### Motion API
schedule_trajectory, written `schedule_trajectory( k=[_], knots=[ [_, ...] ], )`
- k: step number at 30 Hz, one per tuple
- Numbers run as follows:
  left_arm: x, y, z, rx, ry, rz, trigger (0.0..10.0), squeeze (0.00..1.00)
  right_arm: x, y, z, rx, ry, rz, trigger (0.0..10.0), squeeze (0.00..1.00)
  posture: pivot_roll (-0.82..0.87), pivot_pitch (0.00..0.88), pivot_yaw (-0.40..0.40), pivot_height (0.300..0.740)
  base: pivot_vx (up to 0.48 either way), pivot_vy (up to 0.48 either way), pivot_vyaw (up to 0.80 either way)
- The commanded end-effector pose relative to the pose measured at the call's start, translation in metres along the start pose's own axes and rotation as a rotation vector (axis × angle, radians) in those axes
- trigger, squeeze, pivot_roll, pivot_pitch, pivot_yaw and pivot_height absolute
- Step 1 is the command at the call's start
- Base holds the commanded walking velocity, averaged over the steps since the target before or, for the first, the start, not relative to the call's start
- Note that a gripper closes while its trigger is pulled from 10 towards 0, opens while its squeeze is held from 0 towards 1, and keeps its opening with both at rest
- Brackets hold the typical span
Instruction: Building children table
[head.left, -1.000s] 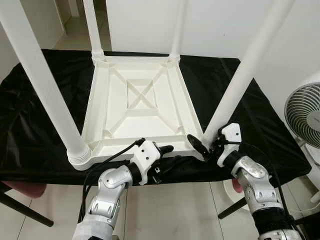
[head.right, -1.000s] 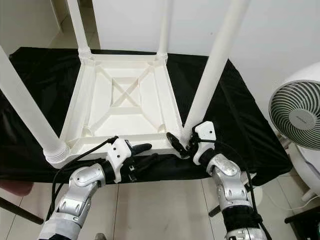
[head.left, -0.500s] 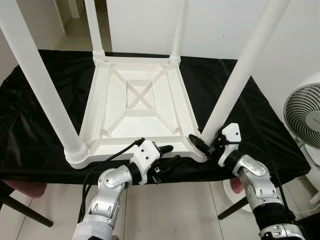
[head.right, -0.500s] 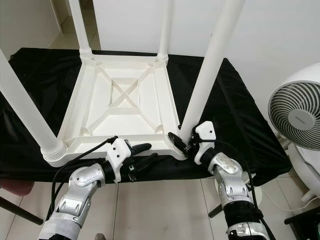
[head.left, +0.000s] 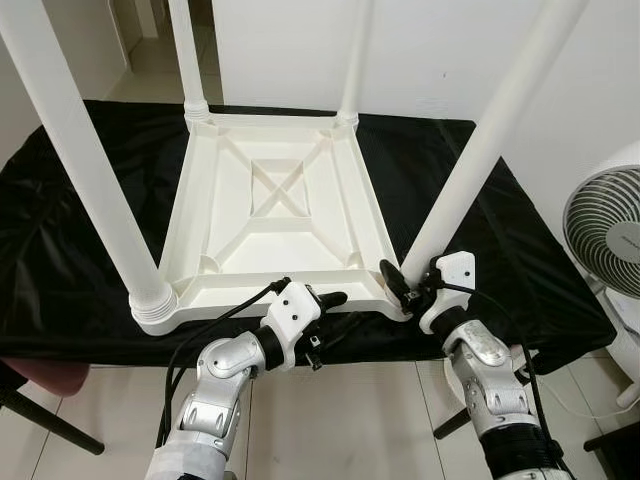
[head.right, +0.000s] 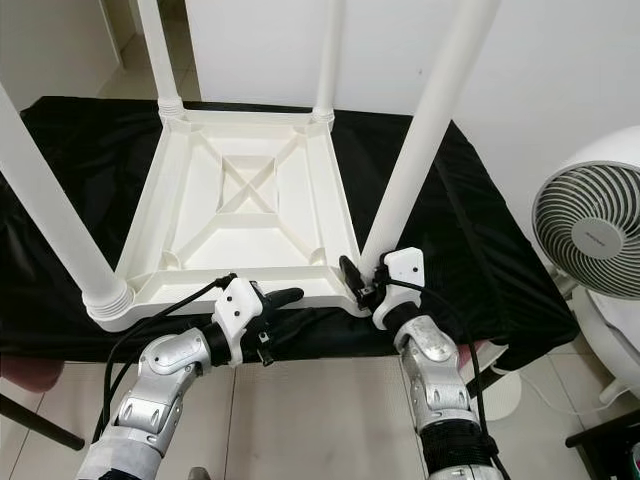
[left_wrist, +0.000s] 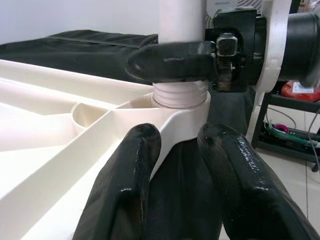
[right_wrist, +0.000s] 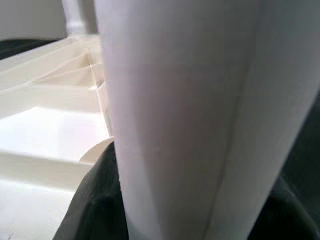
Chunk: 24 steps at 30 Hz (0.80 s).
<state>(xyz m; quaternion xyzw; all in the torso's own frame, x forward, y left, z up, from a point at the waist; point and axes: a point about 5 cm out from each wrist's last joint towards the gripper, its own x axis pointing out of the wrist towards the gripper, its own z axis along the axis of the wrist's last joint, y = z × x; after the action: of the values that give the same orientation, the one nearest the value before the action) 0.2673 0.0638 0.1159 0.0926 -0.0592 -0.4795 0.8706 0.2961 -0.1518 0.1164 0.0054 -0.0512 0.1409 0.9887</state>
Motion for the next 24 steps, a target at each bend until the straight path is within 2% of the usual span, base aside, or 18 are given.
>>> schedule_trajectory(
  k=[1, 3, 5, 7, 8, 9, 12, 13, 16, 24],
  knots=[
    [-0.001, 0.006, -0.001, 0.003, 0.008, 0.166, 10.0, 0.0, -0.004, -0.002, -0.013, 0.006, 0.076, -0.023, 0.0, 0.0, 0.07, 0.053, -0.039, 0.74, 0.0, 0.0, 0.0],
    [-0.001, 0.004, -0.001, -0.001, 0.009, 0.161, 10.0, 0.0, -0.006, 0.002, -0.011, 0.022, 0.062, -0.144, 0.0, 0.0, 0.06, 0.06, -0.037, 0.74, 0.0, 0.0, 0.0],
    [-0.001, 0.004, -0.001, -0.001, 0.009, 0.161, 10.0, 0.0, -0.006, 0.002, -0.011, 0.022, 0.062, -0.144, 0.0, 0.0, 0.06, 0.06, -0.037, 0.74, 0.0, 0.0, 0.0],
    [-0.001, 0.004, -0.002, -0.003, 0.009, 0.159, 10.0, 0.0, -0.006, 0.004, -0.01, 0.027, 0.058, -0.184, 0.0, 0.0, 0.06, 0.063, -0.035, 0.74, 0.0, 0.0, 0.0],
    [-0.001, 0.003, -0.002, -0.006, 0.01, 0.155, 10.0, 0.0, -0.006, 0.006, -0.009, 0.031, 0.046, -0.248, 0.0, 0.0, 0.06, 0.065, -0.034, 0.74, 0.0, 0.0, 0.0],
    [-0.001, 0.003, -0.002, -0.006, 0.01, 0.155, 10.0, 0.0, -0.006, 0.006, -0.009, 0.031, 0.046, -0.248, 0.0, 0.0, 0.06, 0.065, -0.034, 0.74, 0.0, 0.0, 0.0],
    [0.0, 0.002, -0.002, -0.011, 0.009, 0.15, 10.0, 0.0, -0.003, 0.018, -0.007, 0.044, 0.033, -0.333, 0.0, 0.0, 0.05, 0.065, -0.031, 0.74, 0.0, 0.0, 0.0],
    [0.0, 0.002, -0.002, -0.011, 0.009, 0.15, 10.0, 0.0, -0.003, 0.018, -0.007, 0.044, 0.033, -0.333, 0.0, 0.0, 0.05, 0.065, -0.031, 0.74, 0.0, 0.0, 0.0],
    [0.001, 0.0, -0.002, -0.014, 0.008, 0.143, 10.0, 0.0, 0.003, 0.041, -0.002, 0.025, 0.025, -0.303, 0.0, 0.0, 0.05, 0.064, -0.032, 0.74, 0.0, 0.0, 0.0],
    [0.0, 0.001, -0.002, -0.012, 0.008, 0.153, 10.0, 0.0, 0.001, 0.04, -0.007, 0.043, 0.069, -0.309, 0.0, 0.0, 0.06, 0.065, -0.039, 0.74, 0.0, 0.0, 0.0]
  ],
)
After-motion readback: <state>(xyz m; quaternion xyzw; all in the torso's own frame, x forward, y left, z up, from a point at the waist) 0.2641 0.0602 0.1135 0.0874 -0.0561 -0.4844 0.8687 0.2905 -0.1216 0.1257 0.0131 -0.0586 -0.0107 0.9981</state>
